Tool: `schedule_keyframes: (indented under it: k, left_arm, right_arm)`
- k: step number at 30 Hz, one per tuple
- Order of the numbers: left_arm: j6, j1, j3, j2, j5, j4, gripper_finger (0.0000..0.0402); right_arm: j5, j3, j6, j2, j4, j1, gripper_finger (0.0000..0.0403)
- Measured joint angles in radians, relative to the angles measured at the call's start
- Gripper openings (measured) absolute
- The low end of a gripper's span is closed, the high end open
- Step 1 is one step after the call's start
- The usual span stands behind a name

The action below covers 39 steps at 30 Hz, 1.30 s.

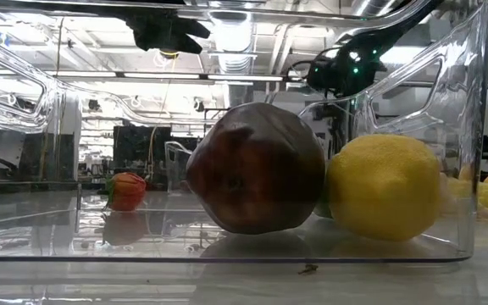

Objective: Sort produce into baskets
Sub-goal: Put the carrot into the top transparent bin

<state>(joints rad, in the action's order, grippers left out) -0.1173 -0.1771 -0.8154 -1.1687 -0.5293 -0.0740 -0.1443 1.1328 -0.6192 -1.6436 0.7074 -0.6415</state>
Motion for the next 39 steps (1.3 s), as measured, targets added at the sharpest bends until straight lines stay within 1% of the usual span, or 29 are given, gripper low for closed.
schedule_keyframes:
  k: [2,5,9,15,20,27,35,37,39]
  left_arm:
    - [0.0,0.0,0.0,0.0,0.0,-0.006,0.0304]
    - [-0.001,0.0,0.0,0.0,0.0,-0.012,0.0304]
    - [-0.003,0.0,0.0,0.0,0.0,-0.012,0.0304]
    - [-0.003,0.0,0.0,0.0,-0.001,-0.014,0.0304]
    - [-0.003,0.0,0.0,0.0,-0.001,-0.02,0.0304]
    - [-0.003,0.0,0.0,0.0,-0.001,-0.022,0.0304]
    - [0.0,0.0,0.0,0.0,-0.002,-0.022,0.0304]
    - [0.0,0.0,0.0,0.0,-0.002,-0.021,0.0304]
    - [0.0,0.0,0.0,0.0,-0.002,-0.021,0.0304]
  right_arm:
    - [-0.008,0.0,-0.017,-0.024,0.015,0.001,0.0392]
    - [-0.015,0.0,-0.019,-0.05,0.037,-0.001,0.0396]
    - [-0.014,0.0,-0.039,-0.086,0.05,-0.013,0.0378]
    - [-0.009,0.0,-0.066,-0.162,0.024,-0.045,0.0344]
    - [-0.034,0.0,-0.072,-0.177,0.022,-0.049,0.0307]
    - [-0.044,0.006,-0.054,-0.168,0.036,-0.028,0.0242]
    - [-0.043,0.015,-0.017,-0.168,0.043,0.062,0.0141]
    - [-0.044,0.016,-0.004,-0.164,0.049,0.084,0.0127]
    - [-0.049,0.027,0.013,-0.151,0.093,0.106,0.0124]
